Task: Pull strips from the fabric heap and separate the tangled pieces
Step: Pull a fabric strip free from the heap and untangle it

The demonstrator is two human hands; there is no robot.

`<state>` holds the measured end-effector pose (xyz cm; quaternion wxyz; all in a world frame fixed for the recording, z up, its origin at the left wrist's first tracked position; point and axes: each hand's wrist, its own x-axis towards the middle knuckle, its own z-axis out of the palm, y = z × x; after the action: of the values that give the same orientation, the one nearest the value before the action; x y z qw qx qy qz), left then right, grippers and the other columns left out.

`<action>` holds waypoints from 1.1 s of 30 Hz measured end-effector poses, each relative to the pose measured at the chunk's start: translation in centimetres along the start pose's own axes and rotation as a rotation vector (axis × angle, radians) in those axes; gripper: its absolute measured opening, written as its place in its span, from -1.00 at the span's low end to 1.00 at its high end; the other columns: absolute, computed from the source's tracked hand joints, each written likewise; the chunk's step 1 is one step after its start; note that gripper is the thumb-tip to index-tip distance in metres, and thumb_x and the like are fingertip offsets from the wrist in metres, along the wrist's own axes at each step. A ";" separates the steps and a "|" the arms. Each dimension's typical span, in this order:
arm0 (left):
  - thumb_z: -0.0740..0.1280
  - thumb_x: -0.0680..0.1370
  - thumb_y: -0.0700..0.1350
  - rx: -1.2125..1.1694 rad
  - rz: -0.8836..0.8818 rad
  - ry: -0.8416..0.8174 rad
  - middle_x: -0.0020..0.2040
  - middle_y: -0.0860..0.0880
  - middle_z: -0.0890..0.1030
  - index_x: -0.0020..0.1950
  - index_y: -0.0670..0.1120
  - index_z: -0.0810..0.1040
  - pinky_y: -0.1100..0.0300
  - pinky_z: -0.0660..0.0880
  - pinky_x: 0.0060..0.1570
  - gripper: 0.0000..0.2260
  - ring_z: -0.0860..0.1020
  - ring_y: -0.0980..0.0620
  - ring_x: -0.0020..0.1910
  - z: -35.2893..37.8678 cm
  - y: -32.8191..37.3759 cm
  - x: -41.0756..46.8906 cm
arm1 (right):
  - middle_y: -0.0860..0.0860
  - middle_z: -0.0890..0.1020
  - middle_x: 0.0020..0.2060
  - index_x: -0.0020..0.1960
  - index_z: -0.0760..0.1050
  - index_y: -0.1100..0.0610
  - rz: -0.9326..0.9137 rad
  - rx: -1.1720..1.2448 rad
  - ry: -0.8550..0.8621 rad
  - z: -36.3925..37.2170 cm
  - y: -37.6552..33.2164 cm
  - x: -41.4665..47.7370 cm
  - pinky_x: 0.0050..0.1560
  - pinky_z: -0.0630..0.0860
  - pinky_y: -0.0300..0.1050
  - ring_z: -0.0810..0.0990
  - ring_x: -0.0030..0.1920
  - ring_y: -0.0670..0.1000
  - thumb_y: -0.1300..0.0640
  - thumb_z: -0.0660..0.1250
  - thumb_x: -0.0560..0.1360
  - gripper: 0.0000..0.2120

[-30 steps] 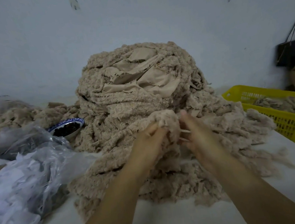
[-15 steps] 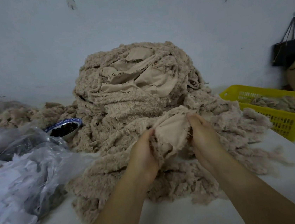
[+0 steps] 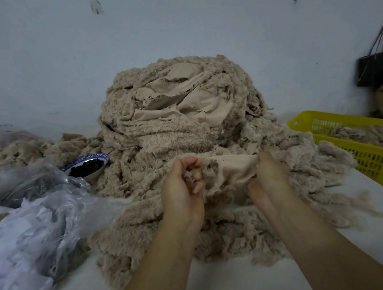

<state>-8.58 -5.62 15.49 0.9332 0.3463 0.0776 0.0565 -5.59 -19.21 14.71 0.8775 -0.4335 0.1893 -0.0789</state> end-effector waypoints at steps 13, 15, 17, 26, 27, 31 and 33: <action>0.11 0.72 -0.10 0.109 0.020 -0.029 -0.34 -0.12 0.65 -0.23 -0.22 0.53 0.31 0.53 -0.40 -0.60 0.55 0.08 -0.41 1.1 0.4 0.2 | 0.13 0.74 -0.11 -0.06 0.70 0.16 0.065 -0.489 -0.432 -1.6 1.7 -0.4 -0.11 0.62 -0.07 0.73 -0.12 0.11 -0.12 0.44 0.47 -0.66; 0.13 0.70 -0.14 0.012 0.041 0.050 -0.35 -0.09 0.60 -0.20 -0.20 0.49 0.31 0.47 -0.40 -0.68 0.48 0.08 -0.40 0.5 1.4 0.7 | 0.14 0.69 -0.25 -0.11 0.62 0.15 0.044 -0.420 -0.267 -1.8 0.9 0.1 -0.34 0.59 -0.07 0.68 -0.34 0.13 0.04 0.32 0.54 -0.80; 0.13 0.68 -0.20 -0.063 0.096 0.109 -0.30 -0.07 0.53 -0.17 -0.16 0.46 0.31 0.42 -0.37 -0.75 0.44 0.08 -0.38 -0.6 2.8 1.6 | 0.15 0.66 -0.31 -0.19 0.60 0.13 0.018 -0.324 -0.159 -2.4 -0.1 0.7 -0.50 0.54 -0.10 0.64 -0.45 0.12 0.09 0.27 0.58 -0.77; 0.13 0.66 -0.21 -0.035 0.119 0.281 -0.44 0.05 0.40 -0.23 -0.05 0.39 0.33 0.11 -0.66 -0.74 0.26 0.16 -0.60 -3.3 5.6 3.7 | 0.03 0.58 -0.49 -0.18 0.47 0.12 -0.060 -0.092 -0.034 -3.3 -2.1 1.5 -0.57 0.48 -0.17 0.60 -0.51 0.02 0.06 0.21 0.60 -0.78; 0.14 0.66 -0.18 0.036 0.161 0.292 -0.45 0.07 0.40 -0.23 -0.04 0.41 0.32 0.10 -0.67 -0.73 0.25 0.17 -0.60 -3.7 6.2 3.8 | 0.04 0.57 -0.45 -0.19 0.48 0.11 -0.072 -0.071 -0.025 -3.8 -2.6 1.8 -0.55 0.47 -0.19 0.59 -0.50 0.02 0.06 0.21 0.60 -0.77; 0.14 0.67 0.02 0.792 0.166 0.150 -0.32 0.03 0.50 -0.27 -0.11 0.60 0.23 0.29 -0.45 -0.58 0.41 0.11 -0.44 -3.1 4.4 3.5 | 0.01 0.70 -0.30 -0.09 0.59 0.06 -0.118 -0.133 -0.146 -3.5 -2.0 1.6 -0.38 0.58 -0.13 0.71 -0.28 0.00 -0.06 0.30 0.60 -0.78; 0.10 0.68 0.15 1.303 0.127 -0.006 -0.30 0.02 0.53 -0.32 -0.16 0.60 0.09 0.44 -0.22 -0.44 0.49 0.00 -0.27 -2.5 2.8 3.4 | -0.05 0.73 -0.22 -0.11 0.65 -0.05 -0.178 -0.205 -0.280 -2.3 -1.3 0.8 -0.32 0.61 -0.16 0.72 -0.18 -0.06 -0.09 0.32 0.60 -0.79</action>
<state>-5.89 -1.39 15.12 0.5272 0.8450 0.0726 0.0517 -5.70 -21.91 14.26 0.8361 -0.5424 0.0331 -0.0756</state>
